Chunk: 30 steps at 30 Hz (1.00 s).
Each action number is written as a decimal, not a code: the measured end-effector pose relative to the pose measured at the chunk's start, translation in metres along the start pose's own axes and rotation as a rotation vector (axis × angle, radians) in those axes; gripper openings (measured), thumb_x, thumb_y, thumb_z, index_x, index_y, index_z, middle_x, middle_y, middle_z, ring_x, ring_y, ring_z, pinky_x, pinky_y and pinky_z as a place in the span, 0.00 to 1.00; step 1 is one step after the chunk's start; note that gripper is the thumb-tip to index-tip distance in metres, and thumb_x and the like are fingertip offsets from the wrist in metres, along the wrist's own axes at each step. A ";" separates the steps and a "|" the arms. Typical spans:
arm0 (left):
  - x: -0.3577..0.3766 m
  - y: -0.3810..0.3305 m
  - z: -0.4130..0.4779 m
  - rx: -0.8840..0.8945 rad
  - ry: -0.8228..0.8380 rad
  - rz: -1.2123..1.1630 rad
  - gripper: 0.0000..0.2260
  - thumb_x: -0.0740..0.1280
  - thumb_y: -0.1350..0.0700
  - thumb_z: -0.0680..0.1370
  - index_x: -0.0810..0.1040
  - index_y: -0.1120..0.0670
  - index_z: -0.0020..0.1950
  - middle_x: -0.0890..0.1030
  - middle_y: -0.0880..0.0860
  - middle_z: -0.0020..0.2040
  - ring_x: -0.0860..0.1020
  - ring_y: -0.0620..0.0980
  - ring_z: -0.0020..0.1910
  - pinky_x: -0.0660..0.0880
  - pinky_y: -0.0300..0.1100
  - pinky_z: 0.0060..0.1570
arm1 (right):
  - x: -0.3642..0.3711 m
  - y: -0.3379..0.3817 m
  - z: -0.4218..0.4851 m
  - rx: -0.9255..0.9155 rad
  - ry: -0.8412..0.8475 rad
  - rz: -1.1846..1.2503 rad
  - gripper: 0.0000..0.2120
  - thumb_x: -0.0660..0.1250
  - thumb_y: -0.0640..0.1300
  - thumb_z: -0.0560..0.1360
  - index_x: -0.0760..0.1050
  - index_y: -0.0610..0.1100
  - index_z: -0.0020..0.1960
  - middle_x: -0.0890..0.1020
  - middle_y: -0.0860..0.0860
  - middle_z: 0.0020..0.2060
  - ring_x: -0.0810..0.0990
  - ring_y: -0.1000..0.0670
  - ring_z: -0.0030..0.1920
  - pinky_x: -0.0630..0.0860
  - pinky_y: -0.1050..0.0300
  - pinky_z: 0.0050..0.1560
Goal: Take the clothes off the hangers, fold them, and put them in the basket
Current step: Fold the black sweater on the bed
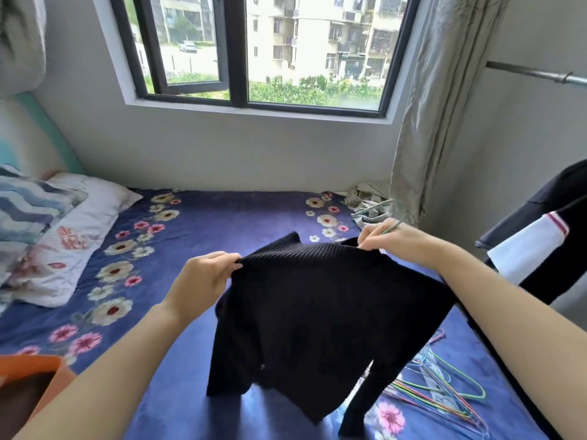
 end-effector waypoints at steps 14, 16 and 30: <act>0.057 0.027 -0.047 -0.544 0.039 -0.271 0.09 0.66 0.51 0.77 0.83 0.53 0.41 0.79 0.55 0.31 0.73 0.48 0.28 0.76 0.47 0.34 | -0.025 -0.016 0.010 -0.168 -0.146 0.803 0.08 0.68 0.46 0.70 0.83 0.43 0.37 0.80 0.53 0.39 0.77 0.53 0.44 0.66 0.54 0.51; 0.068 0.020 -0.033 -0.621 0.045 -0.334 0.14 0.65 0.49 0.76 0.80 0.59 0.40 0.77 0.57 0.31 0.74 0.50 0.30 0.78 0.48 0.38 | -0.022 -0.006 0.013 -0.171 -0.175 0.810 0.09 0.67 0.47 0.71 0.83 0.45 0.38 0.82 0.53 0.40 0.79 0.53 0.46 0.67 0.54 0.54; 0.134 -0.027 0.004 -0.689 0.228 -0.298 0.11 0.55 0.56 0.84 0.70 0.54 0.42 0.72 0.53 0.33 0.69 0.51 0.32 0.65 0.46 0.34 | -0.054 -0.218 -0.019 0.394 -0.472 0.070 0.12 0.70 0.44 0.75 0.77 0.42 0.35 0.79 0.48 0.27 0.74 0.52 0.28 0.71 0.58 0.36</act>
Point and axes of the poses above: each hand's wrist, its own z-axis towards the middle knuckle, its own x-axis out of the palm, y = z × x, the point moved 7 cm from there along z, towards the middle knuckle
